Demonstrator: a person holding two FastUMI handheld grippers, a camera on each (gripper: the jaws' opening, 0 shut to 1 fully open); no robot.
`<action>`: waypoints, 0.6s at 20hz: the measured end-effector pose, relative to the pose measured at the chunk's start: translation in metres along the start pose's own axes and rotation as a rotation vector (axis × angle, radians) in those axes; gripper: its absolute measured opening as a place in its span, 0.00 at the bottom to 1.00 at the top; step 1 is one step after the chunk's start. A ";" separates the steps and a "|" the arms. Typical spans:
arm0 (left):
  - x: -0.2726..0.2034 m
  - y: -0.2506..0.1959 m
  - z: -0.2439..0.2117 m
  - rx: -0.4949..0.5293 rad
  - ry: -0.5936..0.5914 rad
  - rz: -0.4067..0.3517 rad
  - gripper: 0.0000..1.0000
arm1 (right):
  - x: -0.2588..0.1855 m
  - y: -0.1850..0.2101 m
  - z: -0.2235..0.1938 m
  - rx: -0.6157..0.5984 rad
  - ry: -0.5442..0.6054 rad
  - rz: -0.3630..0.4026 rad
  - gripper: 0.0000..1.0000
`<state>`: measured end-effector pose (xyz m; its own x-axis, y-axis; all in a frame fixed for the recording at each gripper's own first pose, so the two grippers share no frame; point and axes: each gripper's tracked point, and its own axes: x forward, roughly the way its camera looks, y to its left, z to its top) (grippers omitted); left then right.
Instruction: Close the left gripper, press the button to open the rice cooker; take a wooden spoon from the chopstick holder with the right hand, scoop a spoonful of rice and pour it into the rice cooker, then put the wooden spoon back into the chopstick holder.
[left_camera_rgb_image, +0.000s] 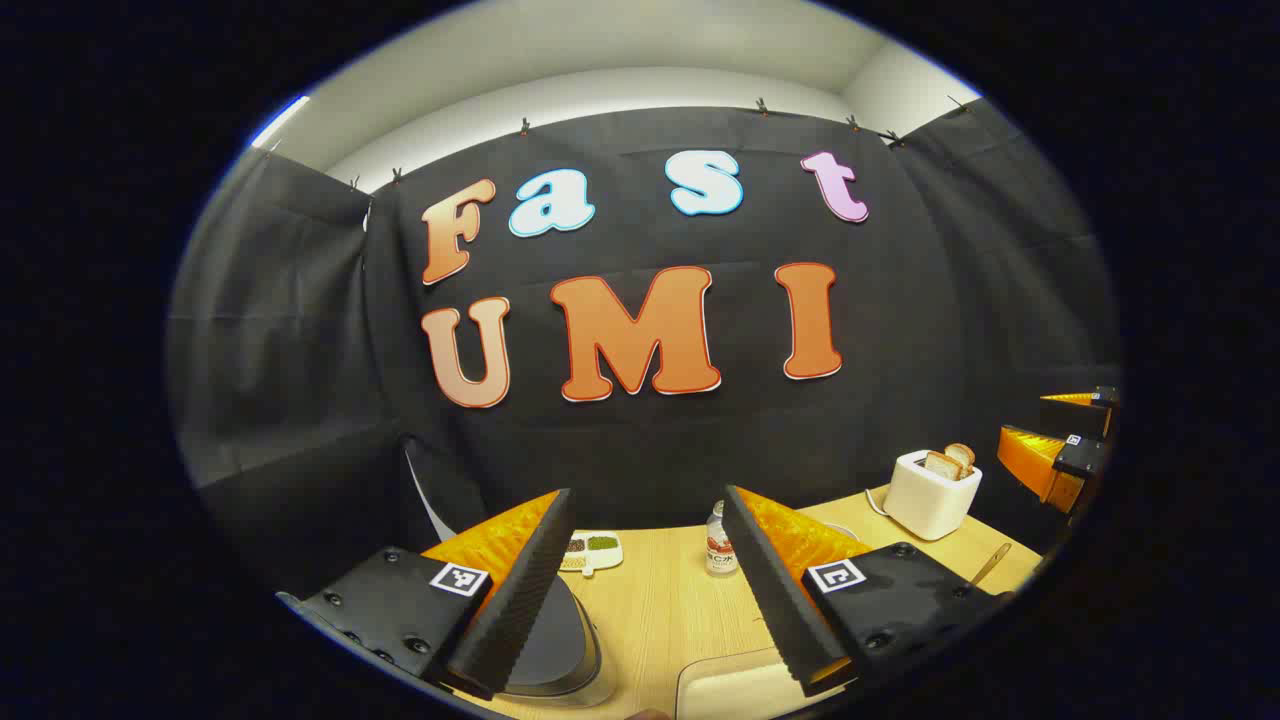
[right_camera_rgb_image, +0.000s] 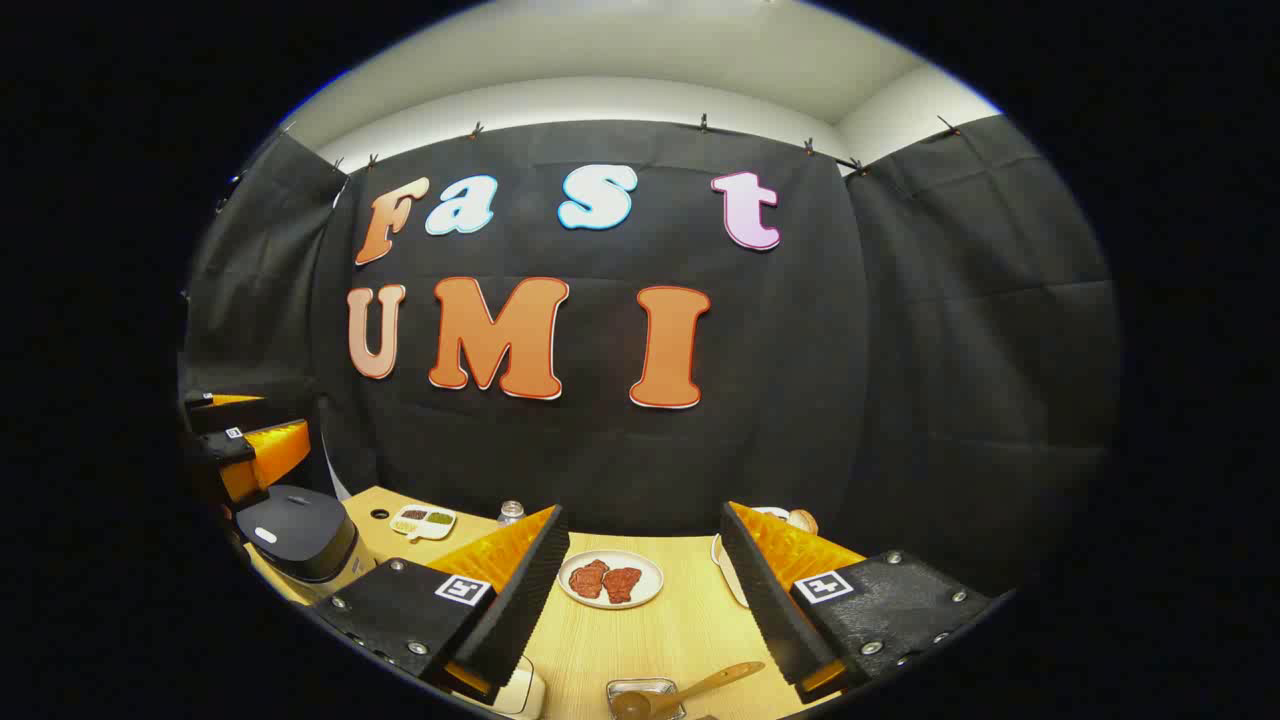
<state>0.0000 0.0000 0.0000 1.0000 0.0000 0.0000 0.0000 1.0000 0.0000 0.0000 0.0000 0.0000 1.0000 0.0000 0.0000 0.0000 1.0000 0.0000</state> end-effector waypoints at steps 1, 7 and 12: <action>-0.001 -0.003 0.003 0.002 -0.009 -0.006 1.00 | -0.001 0.000 0.004 0.006 -0.013 -0.002 0.95; -0.005 -0.004 0.001 0.003 -0.011 -0.012 1.00 | -0.002 0.000 0.009 -0.039 -0.035 -0.013 0.95; -0.003 0.000 -0.003 -0.020 0.003 -0.016 1.00 | -0.006 0.011 0.003 -0.002 -0.013 -0.013 0.93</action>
<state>-0.0030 -0.0001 -0.0033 0.9999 -0.0162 -0.0027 0.0162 0.9997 -0.0196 -0.0063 0.0110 0.0029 0.9998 -0.0132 0.0134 0.0132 0.9999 -0.0023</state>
